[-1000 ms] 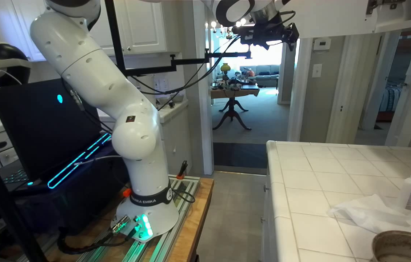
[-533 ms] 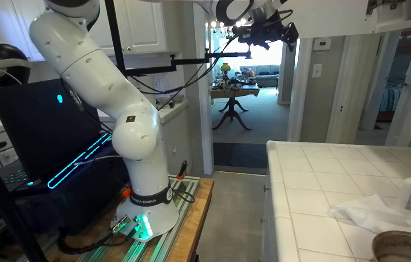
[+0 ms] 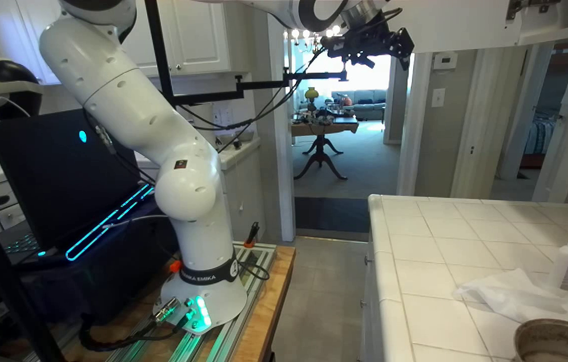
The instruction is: Open the top left cabinet door
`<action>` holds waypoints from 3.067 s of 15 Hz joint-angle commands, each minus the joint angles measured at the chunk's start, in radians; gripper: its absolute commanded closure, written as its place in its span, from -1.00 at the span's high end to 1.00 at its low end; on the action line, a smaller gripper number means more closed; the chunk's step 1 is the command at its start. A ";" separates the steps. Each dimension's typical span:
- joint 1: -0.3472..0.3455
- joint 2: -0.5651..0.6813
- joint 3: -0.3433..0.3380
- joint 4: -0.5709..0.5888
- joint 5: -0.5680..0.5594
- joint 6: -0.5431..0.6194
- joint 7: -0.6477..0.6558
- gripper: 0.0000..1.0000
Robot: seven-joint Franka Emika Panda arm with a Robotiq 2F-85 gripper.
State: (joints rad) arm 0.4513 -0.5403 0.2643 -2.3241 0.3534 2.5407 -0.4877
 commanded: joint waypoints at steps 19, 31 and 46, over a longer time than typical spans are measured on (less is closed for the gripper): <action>0.025 0.254 -0.106 0.208 -0.050 0.077 -0.044 1.00; -0.255 0.278 0.057 0.208 -0.347 0.205 0.457 1.00; -0.400 0.098 0.114 0.208 -0.505 -0.231 1.146 1.00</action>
State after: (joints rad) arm 0.0618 -0.4147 0.3865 -2.0948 -0.1796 2.3322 0.5707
